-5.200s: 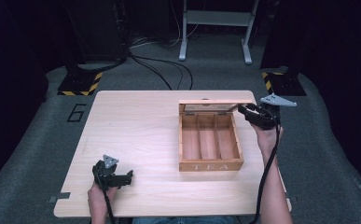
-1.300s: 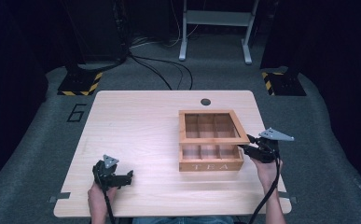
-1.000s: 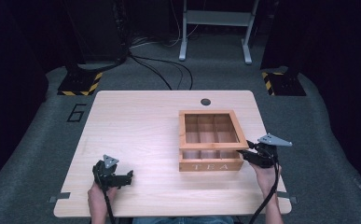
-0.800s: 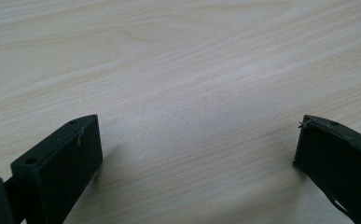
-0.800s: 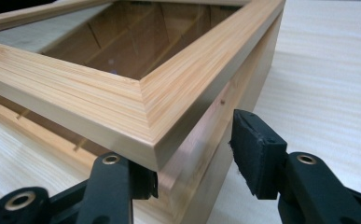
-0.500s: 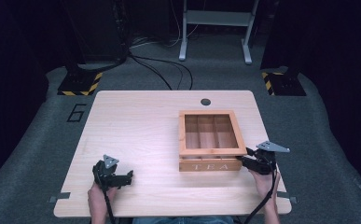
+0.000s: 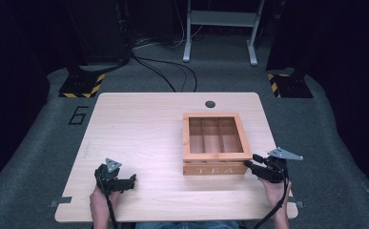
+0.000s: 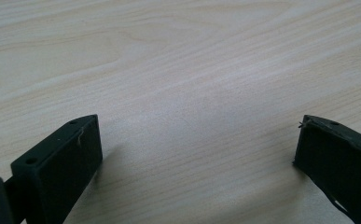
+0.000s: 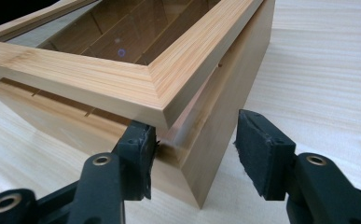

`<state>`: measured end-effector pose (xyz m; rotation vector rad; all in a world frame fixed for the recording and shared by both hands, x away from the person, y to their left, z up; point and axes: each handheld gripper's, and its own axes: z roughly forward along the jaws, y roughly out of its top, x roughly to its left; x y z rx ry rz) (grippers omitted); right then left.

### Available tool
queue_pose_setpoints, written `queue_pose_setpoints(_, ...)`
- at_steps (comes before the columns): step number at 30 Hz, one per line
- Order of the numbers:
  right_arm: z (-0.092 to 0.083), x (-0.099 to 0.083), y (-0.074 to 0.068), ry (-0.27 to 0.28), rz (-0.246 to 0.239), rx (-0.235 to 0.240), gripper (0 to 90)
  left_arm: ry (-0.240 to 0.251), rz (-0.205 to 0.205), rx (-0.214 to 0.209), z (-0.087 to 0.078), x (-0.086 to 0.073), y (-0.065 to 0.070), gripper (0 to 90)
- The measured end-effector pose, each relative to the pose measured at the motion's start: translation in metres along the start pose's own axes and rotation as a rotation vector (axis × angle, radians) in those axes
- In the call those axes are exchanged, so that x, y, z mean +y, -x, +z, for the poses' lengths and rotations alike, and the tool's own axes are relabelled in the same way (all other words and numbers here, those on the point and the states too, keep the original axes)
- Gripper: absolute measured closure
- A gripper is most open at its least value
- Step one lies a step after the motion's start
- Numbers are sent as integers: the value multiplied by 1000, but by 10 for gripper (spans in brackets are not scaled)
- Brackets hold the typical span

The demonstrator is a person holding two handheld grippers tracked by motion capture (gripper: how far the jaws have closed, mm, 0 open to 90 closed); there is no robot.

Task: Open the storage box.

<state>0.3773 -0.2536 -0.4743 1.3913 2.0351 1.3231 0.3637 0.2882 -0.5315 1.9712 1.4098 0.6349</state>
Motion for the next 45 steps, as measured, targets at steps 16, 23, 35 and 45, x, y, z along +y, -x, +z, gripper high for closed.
queue_pose_setpoints(16, 5, -30, 5, -74, -5, -8, 228, 4, -5, 1, 0, 0, 0, 4)
queue_pose_setpoints(23, 1, -42, 9, -97, -28, -59, 150, 5, -6, 1, 0, 0, 0, 5)
queue_pose_setpoints(35, -10, -56, 27, -151, -60, -193, 116, 6, -12, 1, 1, 0, 0, 5)
queue_pose_setpoints(45, -2, -59, 28, -178, -53, -234, 89, 6, -15, -2, 1, 0, 0, 4)
